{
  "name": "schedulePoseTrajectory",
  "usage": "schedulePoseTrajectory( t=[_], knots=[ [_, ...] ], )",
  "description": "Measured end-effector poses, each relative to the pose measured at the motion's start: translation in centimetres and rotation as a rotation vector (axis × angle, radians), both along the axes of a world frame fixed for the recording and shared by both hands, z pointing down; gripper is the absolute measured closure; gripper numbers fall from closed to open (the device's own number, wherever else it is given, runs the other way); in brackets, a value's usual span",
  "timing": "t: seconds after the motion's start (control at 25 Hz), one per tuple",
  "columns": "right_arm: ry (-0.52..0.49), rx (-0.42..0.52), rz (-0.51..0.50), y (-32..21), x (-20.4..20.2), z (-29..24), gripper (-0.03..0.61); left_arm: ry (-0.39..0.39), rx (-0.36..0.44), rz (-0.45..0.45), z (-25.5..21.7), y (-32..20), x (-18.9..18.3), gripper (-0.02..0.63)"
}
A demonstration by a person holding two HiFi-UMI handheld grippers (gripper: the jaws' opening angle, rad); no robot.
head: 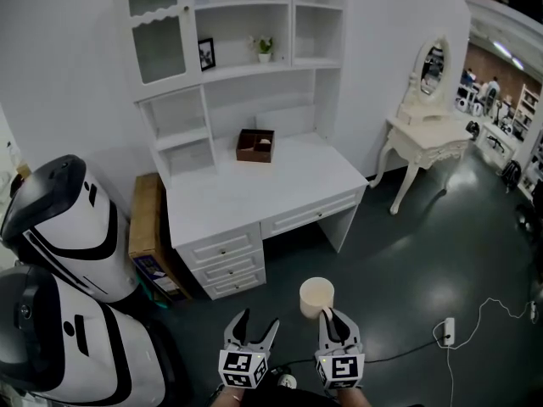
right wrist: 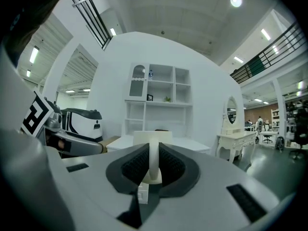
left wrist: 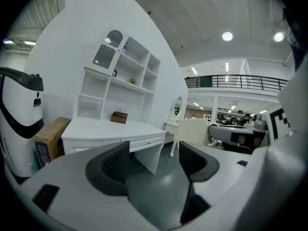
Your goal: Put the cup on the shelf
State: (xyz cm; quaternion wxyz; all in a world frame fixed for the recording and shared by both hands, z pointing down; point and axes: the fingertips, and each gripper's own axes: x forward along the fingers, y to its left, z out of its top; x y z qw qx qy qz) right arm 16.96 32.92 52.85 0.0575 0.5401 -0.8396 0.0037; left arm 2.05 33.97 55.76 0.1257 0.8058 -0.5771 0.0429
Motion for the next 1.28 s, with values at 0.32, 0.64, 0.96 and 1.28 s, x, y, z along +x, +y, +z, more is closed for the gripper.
schedulePoseTrajectory(
  t=[0.32, 0.64, 0.96, 1.28],
  knots=[
    [-0.008, -0.011, 0.025, -2.4, 0.7, 0.7, 0.529, -0.02, -0.024, 0.02, 1.4, -2.5, 0.3, 0.311],
    [-0.004, -0.014, 0.047, -9.4, -1.4, 0.7, 0.529, -0.007, -0.015, 0.075, 1.3, -10.6, -0.8, 0.311],
    [-0.01, 0.008, 0.082, -18.3, -5.0, -1.2, 0.529, -0.012, 0.013, 0.137, -0.4, -20.5, -3.4, 0.311],
    [-0.032, -0.023, 0.121, -24.9, -9.4, -0.6, 0.529, -0.023, 0.013, 0.195, -0.5, -27.4, -7.4, 0.314]
  ],
)
